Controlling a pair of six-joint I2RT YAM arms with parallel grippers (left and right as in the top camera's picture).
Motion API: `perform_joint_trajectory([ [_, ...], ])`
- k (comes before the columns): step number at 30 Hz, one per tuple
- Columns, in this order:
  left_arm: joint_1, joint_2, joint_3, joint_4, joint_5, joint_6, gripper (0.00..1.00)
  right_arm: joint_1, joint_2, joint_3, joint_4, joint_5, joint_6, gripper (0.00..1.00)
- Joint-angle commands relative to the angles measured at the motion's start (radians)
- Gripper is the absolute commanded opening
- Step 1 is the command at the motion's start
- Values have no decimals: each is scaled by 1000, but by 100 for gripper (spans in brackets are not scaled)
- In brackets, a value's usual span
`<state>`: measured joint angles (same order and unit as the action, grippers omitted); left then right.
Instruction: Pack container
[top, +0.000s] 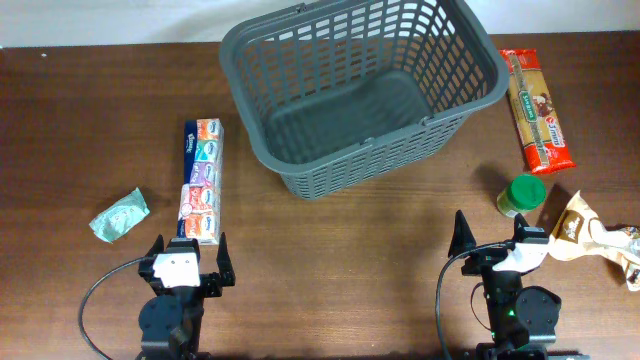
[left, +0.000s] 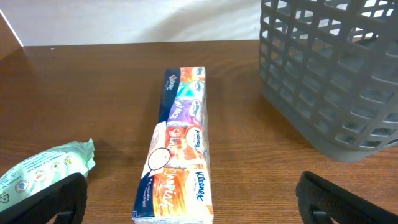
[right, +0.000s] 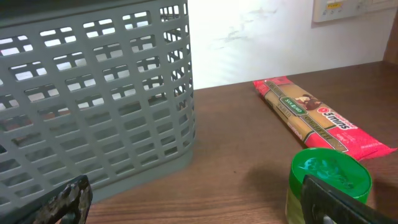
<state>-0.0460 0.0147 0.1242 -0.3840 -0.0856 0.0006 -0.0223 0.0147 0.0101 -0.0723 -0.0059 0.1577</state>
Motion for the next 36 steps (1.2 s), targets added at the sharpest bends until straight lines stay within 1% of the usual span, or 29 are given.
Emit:
perform_joint_trajectory([
  [1,6,-10,-9,2,3,16,99,9,-11,-5,-6,-13,0,99],
  [19,6,-10,-9,18,3,15,99,9,-11,-5,-6,-13,0,99],
  [21,6,-10,-9,18,20,15,99,9,-11,-5,-4,-18,2,99],
  [26,6,-8,-9,18,233,14,99,9,-11,-5,-2,-17,15,99],
  [28,5,-4,-9,22,319,-6,99,9,-11,-5,10,-30,16,99],
  [31,5,16,-7,84,454,-58,99,9,-11,4,78,-144,16,99],
  [33,5,40,3,150,549,-60,99,9,-11,31,98,-240,15,99],
  [34,5,57,18,169,579,-60,99,9,-9,55,89,-291,15,99],
  [36,5,99,64,156,593,-60,99,9,1,102,63,-361,15,99],
])
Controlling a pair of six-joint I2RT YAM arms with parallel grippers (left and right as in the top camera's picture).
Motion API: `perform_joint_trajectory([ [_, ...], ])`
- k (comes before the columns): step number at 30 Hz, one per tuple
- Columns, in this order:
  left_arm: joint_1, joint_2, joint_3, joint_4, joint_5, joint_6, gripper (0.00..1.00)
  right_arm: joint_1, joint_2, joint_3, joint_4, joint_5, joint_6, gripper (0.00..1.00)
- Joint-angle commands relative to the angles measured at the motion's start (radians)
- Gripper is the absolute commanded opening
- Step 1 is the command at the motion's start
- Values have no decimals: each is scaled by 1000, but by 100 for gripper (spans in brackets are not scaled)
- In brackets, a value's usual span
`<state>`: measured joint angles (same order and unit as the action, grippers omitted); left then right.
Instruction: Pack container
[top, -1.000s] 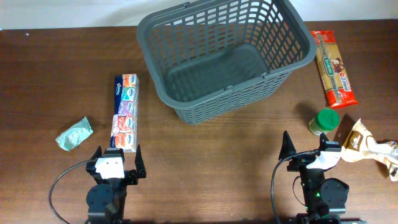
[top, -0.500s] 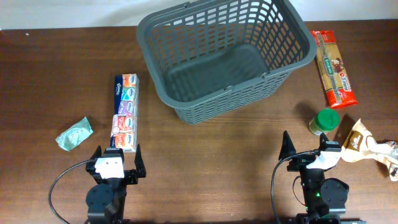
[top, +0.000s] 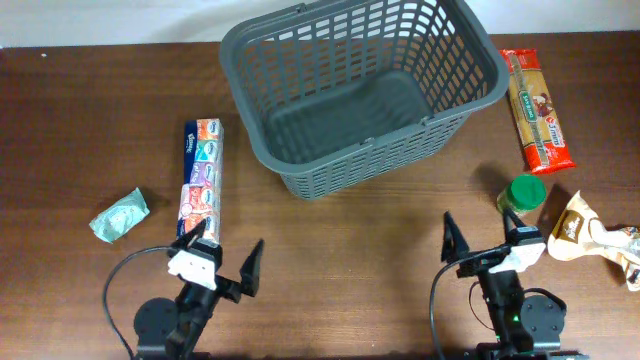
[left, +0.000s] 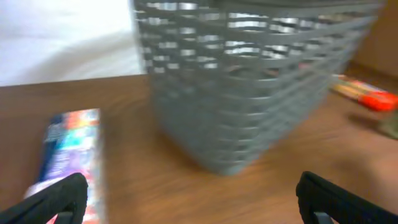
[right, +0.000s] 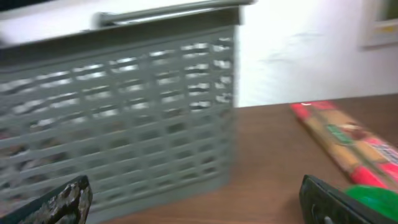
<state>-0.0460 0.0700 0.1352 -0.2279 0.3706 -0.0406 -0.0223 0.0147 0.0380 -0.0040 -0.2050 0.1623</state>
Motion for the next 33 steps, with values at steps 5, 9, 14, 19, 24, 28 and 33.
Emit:
perform_joint_trajectory([
  [5,-25,213,222,-76,169,-14,99,9,99,243,-99,-234,7,99],
  [9,-71,342,379,-76,307,-15,99,9,292,508,-260,-265,5,99],
  [14,-91,407,439,-23,361,-16,99,9,532,854,-420,-423,-106,99],
  [19,-91,413,439,87,374,-49,99,9,658,1053,-458,-476,-106,99],
  [24,-109,446,477,96,375,-135,99,9,769,1214,-565,-392,-106,99],
  [28,-229,533,645,-72,331,-95,99,9,956,1522,-895,-279,-169,99],
  [33,-475,709,921,-356,42,-18,99,9,1214,2016,-1266,-274,-238,99],
])
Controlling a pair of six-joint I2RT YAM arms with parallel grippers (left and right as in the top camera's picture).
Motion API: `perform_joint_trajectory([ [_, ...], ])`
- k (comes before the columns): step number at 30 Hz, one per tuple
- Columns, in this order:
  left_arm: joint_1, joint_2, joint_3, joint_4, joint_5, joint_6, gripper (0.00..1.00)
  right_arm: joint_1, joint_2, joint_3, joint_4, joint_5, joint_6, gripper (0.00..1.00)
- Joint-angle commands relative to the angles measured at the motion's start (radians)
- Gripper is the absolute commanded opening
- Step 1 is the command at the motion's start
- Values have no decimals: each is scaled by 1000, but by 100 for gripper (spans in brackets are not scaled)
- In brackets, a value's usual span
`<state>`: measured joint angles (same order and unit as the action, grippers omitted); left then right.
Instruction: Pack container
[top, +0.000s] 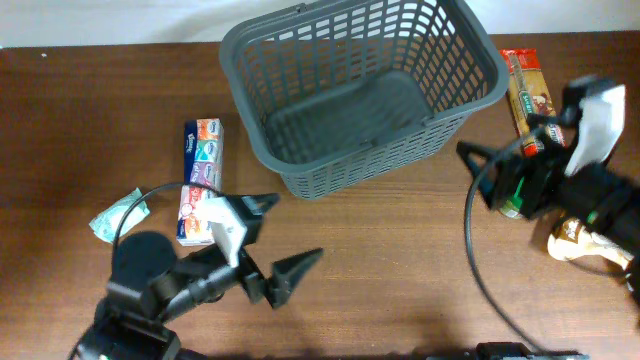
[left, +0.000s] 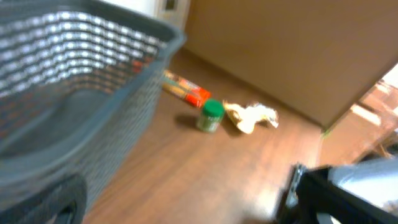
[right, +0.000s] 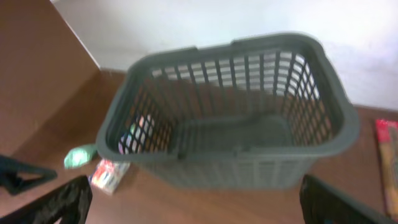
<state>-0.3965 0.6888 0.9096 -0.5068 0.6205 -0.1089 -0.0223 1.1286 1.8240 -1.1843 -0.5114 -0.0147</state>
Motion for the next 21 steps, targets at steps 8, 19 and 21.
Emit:
perform_joint_trajectory([
  [8,-555,479,611,-401,-739,-10,99,10,375,764,-514,29,-114,99],
  [19,-660,727,698,-491,-846,-9,99,9,374,755,-506,28,-109,99],
  [21,-659,753,698,-497,-851,8,99,9,375,755,-503,46,-108,99],
])
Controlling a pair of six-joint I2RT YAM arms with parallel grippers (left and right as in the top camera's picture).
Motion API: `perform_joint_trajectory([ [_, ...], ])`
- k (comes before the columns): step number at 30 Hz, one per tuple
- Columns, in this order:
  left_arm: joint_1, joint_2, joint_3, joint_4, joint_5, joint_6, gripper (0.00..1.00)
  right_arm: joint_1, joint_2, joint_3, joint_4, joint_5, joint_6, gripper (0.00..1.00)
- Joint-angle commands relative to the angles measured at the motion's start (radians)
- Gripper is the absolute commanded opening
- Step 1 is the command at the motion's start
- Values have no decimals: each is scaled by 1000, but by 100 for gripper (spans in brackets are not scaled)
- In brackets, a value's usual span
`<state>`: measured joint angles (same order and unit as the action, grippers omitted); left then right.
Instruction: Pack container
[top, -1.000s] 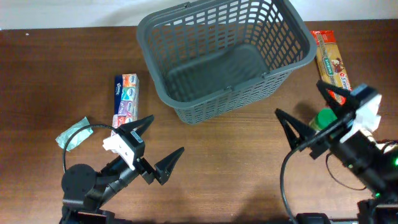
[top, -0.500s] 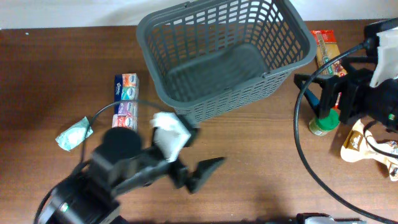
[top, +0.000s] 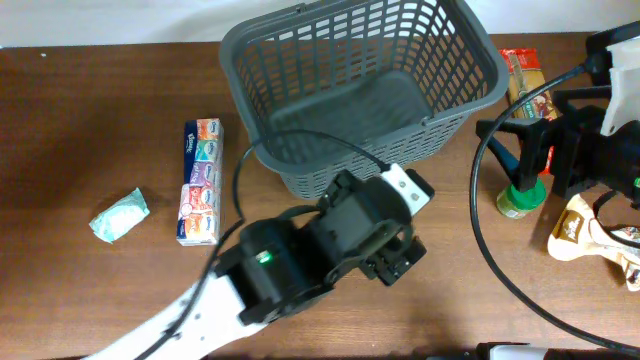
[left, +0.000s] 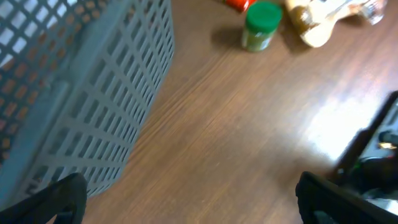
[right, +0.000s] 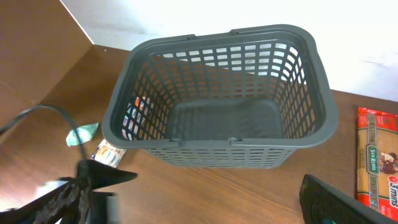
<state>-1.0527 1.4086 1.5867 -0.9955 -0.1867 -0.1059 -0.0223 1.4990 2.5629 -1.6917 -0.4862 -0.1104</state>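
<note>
The grey slatted basket (top: 360, 85) stands at the back middle, nothing in it. The long tissue pack (top: 200, 180) and a green packet (top: 118, 215) lie to its left. A green-lidded jar (top: 515, 198), a red pasta pack (right: 376, 168) and a beige bag (top: 588, 235) lie at the right. My left gripper (left: 189, 205) hangs open over bare wood in front of the basket. My right gripper (right: 199, 205) is open, high at the right, facing the basket. Neither holds anything.
The left arm's body (top: 320, 255) covers the middle of the table (top: 80, 110) in the overhead view, with its cable looping toward the basket. The right arm (top: 585, 145) overhangs the jar and part of the pasta pack.
My left arm has moved from the front left to the table's middle, just in front of the basket, its camera now looking down at the wood. The right arm has hardly shifted.
Both arms sat low at the front edge with grippers open, facing the basket. Then the left one had turned to the right. Later both were raised, the right high over the pasta and jar. Now the left hangs before the basket. No object has moved.
</note>
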Motion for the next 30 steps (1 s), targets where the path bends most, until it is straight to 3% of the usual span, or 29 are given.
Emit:
perform_joint_trajectory([
  [1,-3,42,21,-8,-55,10,99,9,5,16,4,36,-13,99],
  [3,-3,59,21,-12,-115,-5,99,9,9,16,4,116,14,99],
  [8,-3,72,21,-49,-299,-287,99,9,58,16,5,523,221,99],
  [12,2,72,23,-108,-300,-529,99,9,125,16,35,532,219,99],
  [16,2,72,23,-192,-301,-684,99,9,209,16,92,439,140,99],
  [22,1,72,23,-207,-261,-697,99,9,300,16,132,204,21,99],
  [30,1,73,22,-210,-220,-698,99,9,340,16,175,190,13,99],
])
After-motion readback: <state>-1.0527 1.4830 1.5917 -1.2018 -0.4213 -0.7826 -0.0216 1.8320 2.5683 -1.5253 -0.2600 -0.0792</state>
